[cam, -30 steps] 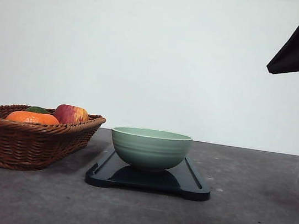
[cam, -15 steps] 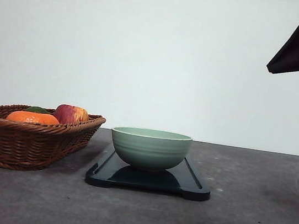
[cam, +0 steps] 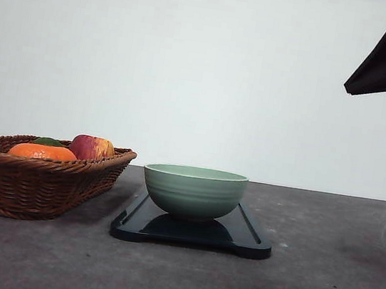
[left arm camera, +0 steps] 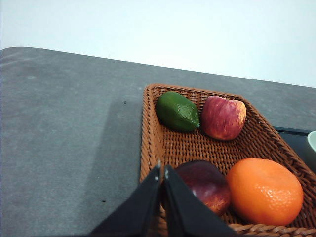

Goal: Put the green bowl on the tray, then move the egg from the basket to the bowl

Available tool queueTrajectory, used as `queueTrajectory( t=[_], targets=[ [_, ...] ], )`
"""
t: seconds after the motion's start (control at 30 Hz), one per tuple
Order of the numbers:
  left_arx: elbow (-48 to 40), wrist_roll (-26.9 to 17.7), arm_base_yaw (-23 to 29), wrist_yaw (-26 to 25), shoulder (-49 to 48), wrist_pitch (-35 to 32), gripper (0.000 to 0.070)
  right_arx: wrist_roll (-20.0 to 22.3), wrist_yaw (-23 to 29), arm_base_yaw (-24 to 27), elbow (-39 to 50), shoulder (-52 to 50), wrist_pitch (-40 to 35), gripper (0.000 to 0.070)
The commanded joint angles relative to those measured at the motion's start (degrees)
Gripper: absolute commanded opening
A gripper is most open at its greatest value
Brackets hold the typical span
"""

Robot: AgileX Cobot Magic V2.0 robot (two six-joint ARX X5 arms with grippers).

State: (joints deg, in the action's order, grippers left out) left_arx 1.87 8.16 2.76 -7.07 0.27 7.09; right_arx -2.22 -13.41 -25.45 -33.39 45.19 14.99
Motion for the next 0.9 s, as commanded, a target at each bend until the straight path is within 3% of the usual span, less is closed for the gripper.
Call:
queueTrajectory(
  t=[0.0, 0.17, 0.5, 0.63, 0.87],
  targets=[
    [-1.1, -0.8, 0.1, 0.2, 0.0, -0.7, 0.0000, 2.9, 0.2, -0.2, -0.7, 0.3, -1.2, 0.0015],
    [-1.1, -0.8, 0.1, 0.2, 0.0, -0.7, 0.0000, 6.0, 6.1, 2.3, -0.4, -2.9, 0.3, 0.0015],
    [-1.1, -0.8, 0.1, 0.2, 0.0, -0.7, 0.0000, 6.0, 5.9, 15.4, 13.2, -24.9, -2.4, 0.0015],
    [-1.1, -0.8, 0.1, 0.2, 0.0, -0.7, 0.0000, 5.3, 5.8, 19.0, 20.9, -34.4, -6.8, 0.0015],
    [-1.1, -0.8, 0.1, 0.2, 0.0, -0.7, 0.0000, 5.2, 5.9, 23.6, 28.5, -45.0, -7.3, 0.0015]
  ],
)
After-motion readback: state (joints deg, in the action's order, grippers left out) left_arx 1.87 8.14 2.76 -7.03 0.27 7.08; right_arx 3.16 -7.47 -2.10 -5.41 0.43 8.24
